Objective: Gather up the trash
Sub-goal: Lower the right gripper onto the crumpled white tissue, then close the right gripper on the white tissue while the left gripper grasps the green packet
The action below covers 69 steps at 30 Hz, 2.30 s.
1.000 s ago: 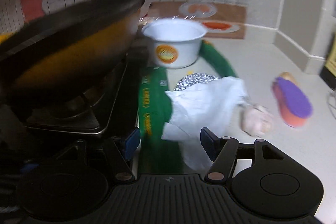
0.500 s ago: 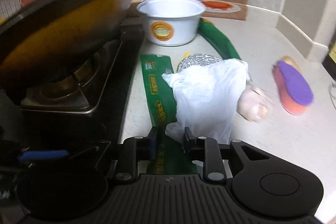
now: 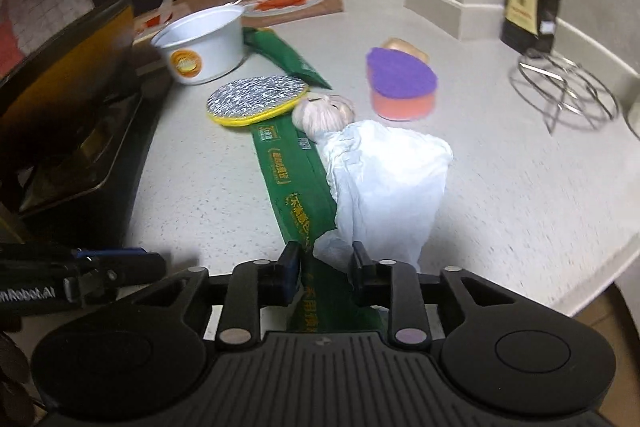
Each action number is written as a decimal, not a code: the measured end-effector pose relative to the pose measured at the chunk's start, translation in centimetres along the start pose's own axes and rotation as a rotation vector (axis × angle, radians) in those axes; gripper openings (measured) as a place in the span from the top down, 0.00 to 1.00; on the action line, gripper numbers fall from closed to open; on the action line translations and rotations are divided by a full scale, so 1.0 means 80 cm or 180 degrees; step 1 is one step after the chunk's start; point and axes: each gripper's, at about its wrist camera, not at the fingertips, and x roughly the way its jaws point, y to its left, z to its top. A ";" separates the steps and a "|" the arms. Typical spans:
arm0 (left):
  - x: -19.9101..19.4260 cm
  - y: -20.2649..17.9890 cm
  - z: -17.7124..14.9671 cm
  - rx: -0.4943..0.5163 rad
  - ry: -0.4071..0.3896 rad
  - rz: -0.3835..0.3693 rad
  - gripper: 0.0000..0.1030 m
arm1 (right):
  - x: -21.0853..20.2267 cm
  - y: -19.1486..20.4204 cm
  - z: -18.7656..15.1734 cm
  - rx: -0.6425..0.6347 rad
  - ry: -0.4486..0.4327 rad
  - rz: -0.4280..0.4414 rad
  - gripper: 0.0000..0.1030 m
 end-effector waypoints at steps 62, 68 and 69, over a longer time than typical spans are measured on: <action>0.011 -0.038 0.002 0.0471 -0.0216 0.0679 0.72 | 0.050 -0.043 0.029 -0.0143 -0.0343 0.0015 0.41; 0.033 -0.048 0.006 0.0679 -0.0095 0.0846 0.69 | 0.043 -0.049 0.017 -0.0237 -0.0316 -0.0150 0.89; 0.035 -0.051 0.005 0.0730 -0.0099 0.0867 0.69 | 0.040 -0.052 0.015 -0.0239 -0.0307 -0.0169 0.89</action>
